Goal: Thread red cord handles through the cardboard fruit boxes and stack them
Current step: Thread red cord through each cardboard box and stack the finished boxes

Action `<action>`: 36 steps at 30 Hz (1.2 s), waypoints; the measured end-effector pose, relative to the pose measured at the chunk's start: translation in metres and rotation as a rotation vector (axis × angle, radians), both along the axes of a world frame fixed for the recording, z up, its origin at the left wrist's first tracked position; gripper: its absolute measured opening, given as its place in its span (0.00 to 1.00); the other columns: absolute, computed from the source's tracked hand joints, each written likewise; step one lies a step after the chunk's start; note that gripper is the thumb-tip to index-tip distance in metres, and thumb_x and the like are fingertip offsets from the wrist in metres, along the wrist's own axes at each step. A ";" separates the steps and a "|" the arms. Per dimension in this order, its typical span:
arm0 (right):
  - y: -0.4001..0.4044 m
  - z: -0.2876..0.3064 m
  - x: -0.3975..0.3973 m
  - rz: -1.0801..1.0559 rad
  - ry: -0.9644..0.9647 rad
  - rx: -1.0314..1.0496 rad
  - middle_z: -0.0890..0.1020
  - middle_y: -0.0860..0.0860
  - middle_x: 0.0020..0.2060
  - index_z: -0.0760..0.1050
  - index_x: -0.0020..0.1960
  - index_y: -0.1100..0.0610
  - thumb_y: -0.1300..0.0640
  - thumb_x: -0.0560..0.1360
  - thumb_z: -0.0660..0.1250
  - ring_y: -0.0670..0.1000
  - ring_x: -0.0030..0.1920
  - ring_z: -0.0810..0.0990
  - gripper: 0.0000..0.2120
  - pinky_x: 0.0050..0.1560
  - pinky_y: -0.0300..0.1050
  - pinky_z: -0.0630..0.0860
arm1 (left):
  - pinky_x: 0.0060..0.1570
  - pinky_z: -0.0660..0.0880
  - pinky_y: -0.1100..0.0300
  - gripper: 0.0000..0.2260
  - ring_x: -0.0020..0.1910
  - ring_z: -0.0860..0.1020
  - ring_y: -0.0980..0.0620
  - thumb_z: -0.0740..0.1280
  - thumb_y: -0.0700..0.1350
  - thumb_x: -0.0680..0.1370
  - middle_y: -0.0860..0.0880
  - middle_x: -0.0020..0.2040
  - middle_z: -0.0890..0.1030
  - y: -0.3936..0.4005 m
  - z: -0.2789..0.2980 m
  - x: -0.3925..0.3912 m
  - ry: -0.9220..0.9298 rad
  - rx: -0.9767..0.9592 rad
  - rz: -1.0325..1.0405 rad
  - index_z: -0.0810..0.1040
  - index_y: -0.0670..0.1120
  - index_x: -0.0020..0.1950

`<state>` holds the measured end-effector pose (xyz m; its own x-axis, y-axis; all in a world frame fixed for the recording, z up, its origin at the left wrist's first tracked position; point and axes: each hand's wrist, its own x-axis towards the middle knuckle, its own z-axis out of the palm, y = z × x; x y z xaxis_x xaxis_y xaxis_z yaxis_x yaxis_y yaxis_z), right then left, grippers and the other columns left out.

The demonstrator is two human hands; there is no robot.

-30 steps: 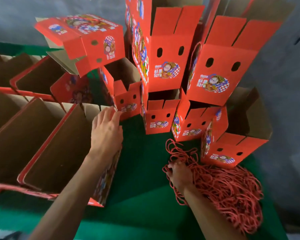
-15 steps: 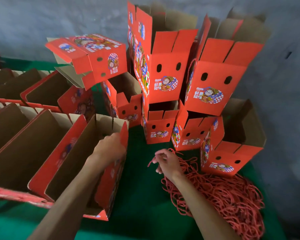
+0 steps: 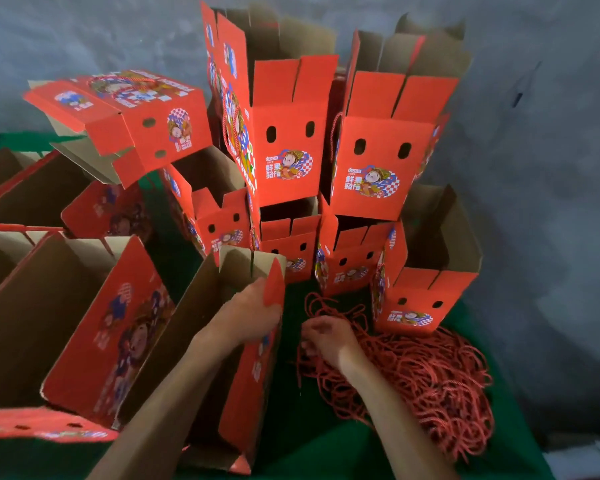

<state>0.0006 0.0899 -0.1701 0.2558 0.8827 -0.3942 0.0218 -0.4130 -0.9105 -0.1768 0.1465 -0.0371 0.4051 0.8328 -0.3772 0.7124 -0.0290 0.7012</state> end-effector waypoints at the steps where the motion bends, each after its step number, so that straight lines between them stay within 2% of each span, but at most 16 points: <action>1: -0.005 -0.013 0.000 -0.013 0.015 -0.048 0.82 0.55 0.34 0.79 0.43 0.60 0.72 0.79 0.67 0.49 0.30 0.80 0.10 0.32 0.40 0.78 | 0.50 0.79 0.51 0.11 0.52 0.81 0.49 0.65 0.45 0.79 0.49 0.53 0.80 0.001 0.001 0.000 -0.028 -0.040 0.027 0.72 0.51 0.60; 3: -0.018 -0.038 0.000 -0.042 0.021 -0.116 0.79 0.56 0.33 0.77 0.40 0.61 0.76 0.77 0.65 0.51 0.30 0.79 0.13 0.32 0.43 0.76 | 0.50 0.79 0.50 0.12 0.53 0.80 0.47 0.65 0.42 0.79 0.48 0.55 0.80 0.002 0.001 -0.001 -0.067 -0.109 0.072 0.71 0.54 0.60; 6: -0.035 -0.070 0.006 0.071 -0.302 -0.149 0.82 0.59 0.36 0.78 0.37 0.56 0.73 0.74 0.67 0.56 0.40 0.82 0.14 0.45 0.49 0.78 | 0.53 0.82 0.49 0.14 0.51 0.83 0.47 0.66 0.39 0.77 0.47 0.54 0.83 0.003 -0.004 -0.007 -0.118 -0.119 0.137 0.76 0.52 0.60; 8: -0.043 -0.076 0.010 0.285 -0.594 -0.194 0.86 0.59 0.46 0.81 0.44 0.56 0.64 0.74 0.69 0.57 0.51 0.84 0.05 0.51 0.47 0.77 | 0.54 0.82 0.47 0.14 0.50 0.84 0.47 0.65 0.39 0.76 0.47 0.53 0.84 0.003 -0.007 -0.009 -0.128 -0.115 0.175 0.77 0.51 0.60; 9: -0.046 -0.077 0.011 0.363 -0.731 -0.206 0.86 0.56 0.50 0.82 0.49 0.56 0.59 0.75 0.70 0.56 0.54 0.84 0.04 0.52 0.46 0.76 | 0.55 0.82 0.46 0.13 0.50 0.83 0.47 0.65 0.40 0.77 0.46 0.53 0.84 0.003 -0.008 -0.008 -0.119 -0.109 0.178 0.77 0.51 0.59; 11: -0.047 -0.082 0.010 0.398 -0.894 -0.172 0.84 0.52 0.55 0.81 0.55 0.53 0.51 0.76 0.70 0.54 0.57 0.82 0.10 0.55 0.46 0.75 | 0.56 0.81 0.45 0.12 0.51 0.83 0.46 0.65 0.41 0.78 0.47 0.54 0.83 0.004 -0.009 -0.005 -0.103 -0.103 0.154 0.77 0.51 0.61; 14: -0.042 -0.088 -0.001 0.402 -0.949 -0.026 0.77 0.49 0.61 0.77 0.63 0.49 0.48 0.79 0.68 0.51 0.61 0.78 0.14 0.58 0.46 0.74 | 0.56 0.81 0.44 0.15 0.53 0.82 0.46 0.64 0.44 0.78 0.48 0.55 0.81 0.004 -0.011 -0.004 -0.063 -0.094 0.136 0.73 0.52 0.65; 19: -0.023 -0.095 -0.019 0.524 -1.037 0.137 0.76 0.51 0.59 0.79 0.67 0.48 0.51 0.82 0.63 0.54 0.59 0.76 0.15 0.57 0.48 0.73 | 0.52 0.82 0.45 0.17 0.51 0.82 0.47 0.65 0.45 0.76 0.49 0.53 0.81 0.005 -0.015 -0.006 -0.048 -0.097 0.143 0.72 0.54 0.65; 24: -0.024 -0.104 -0.035 0.684 -1.228 0.144 0.80 0.54 0.59 0.80 0.61 0.56 0.55 0.81 0.60 0.57 0.63 0.75 0.14 0.64 0.51 0.67 | 0.50 0.83 0.46 0.12 0.49 0.83 0.48 0.65 0.43 0.77 0.49 0.51 0.83 0.010 -0.022 -0.010 -0.037 -0.094 0.138 0.75 0.52 0.60; 27: -0.028 -0.108 -0.036 0.714 -1.270 0.160 0.82 0.54 0.57 0.81 0.58 0.57 0.53 0.77 0.65 0.57 0.62 0.77 0.14 0.68 0.50 0.68 | 0.38 0.84 0.53 0.10 0.41 0.87 0.49 0.66 0.40 0.77 0.50 0.43 0.86 0.014 -0.026 -0.018 -0.093 -0.175 0.182 0.77 0.54 0.54; 28: -0.028 -0.106 -0.035 0.703 -1.263 0.168 0.83 0.54 0.55 0.82 0.55 0.57 0.52 0.75 0.67 0.57 0.60 0.79 0.13 0.66 0.50 0.70 | 0.36 0.84 0.53 0.09 0.40 0.87 0.51 0.66 0.40 0.77 0.51 0.41 0.86 0.017 -0.029 -0.021 -0.110 -0.196 0.198 0.78 0.54 0.53; 30: -0.027 -0.097 -0.034 0.632 -1.164 0.166 0.84 0.54 0.48 0.82 0.49 0.57 0.50 0.74 0.66 0.55 0.53 0.81 0.12 0.59 0.48 0.72 | 0.39 0.85 0.50 0.08 0.40 0.87 0.50 0.68 0.42 0.77 0.51 0.42 0.87 0.021 -0.034 -0.028 -0.119 -0.250 0.215 0.79 0.52 0.54; 31: -0.025 -0.088 -0.034 0.542 -1.030 0.164 0.83 0.52 0.44 0.81 0.46 0.55 0.47 0.75 0.66 0.52 0.48 0.81 0.12 0.53 0.46 0.73 | 0.41 0.84 0.49 0.08 0.41 0.87 0.49 0.69 0.44 0.77 0.50 0.43 0.87 0.022 -0.036 -0.032 -0.125 -0.281 0.220 0.78 0.51 0.56; 33: -0.021 -0.062 -0.037 0.294 -0.595 0.148 0.83 0.47 0.39 0.80 0.44 0.52 0.41 0.74 0.67 0.47 0.40 0.82 0.14 0.44 0.45 0.77 | 0.44 0.84 0.47 0.12 0.43 0.87 0.47 0.71 0.48 0.76 0.48 0.45 0.87 0.024 -0.040 -0.040 -0.148 -0.341 0.249 0.77 0.50 0.58; 35: -0.016 -0.043 -0.041 0.084 -0.227 0.160 0.85 0.49 0.42 0.82 0.47 0.54 0.47 0.78 0.71 0.49 0.43 0.84 0.09 0.49 0.49 0.81 | 0.43 0.84 0.48 0.16 0.43 0.87 0.45 0.72 0.51 0.74 0.46 0.45 0.87 0.023 -0.046 -0.045 -0.176 -0.393 0.265 0.76 0.48 0.59; 36: -0.013 -0.035 -0.044 0.025 -0.129 0.195 0.86 0.51 0.43 0.83 0.49 0.56 0.53 0.79 0.72 0.52 0.46 0.85 0.06 0.52 0.52 0.82 | 0.41 0.84 0.49 0.17 0.43 0.87 0.45 0.72 0.52 0.74 0.46 0.44 0.87 0.023 -0.048 -0.047 -0.194 -0.412 0.277 0.75 0.48 0.59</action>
<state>-0.0429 0.0771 -0.2054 0.2704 0.9455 -0.1812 0.1514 -0.2276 -0.9619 -0.2239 0.1698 -0.0853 0.2855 0.7171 -0.6358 0.5106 0.4476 0.7341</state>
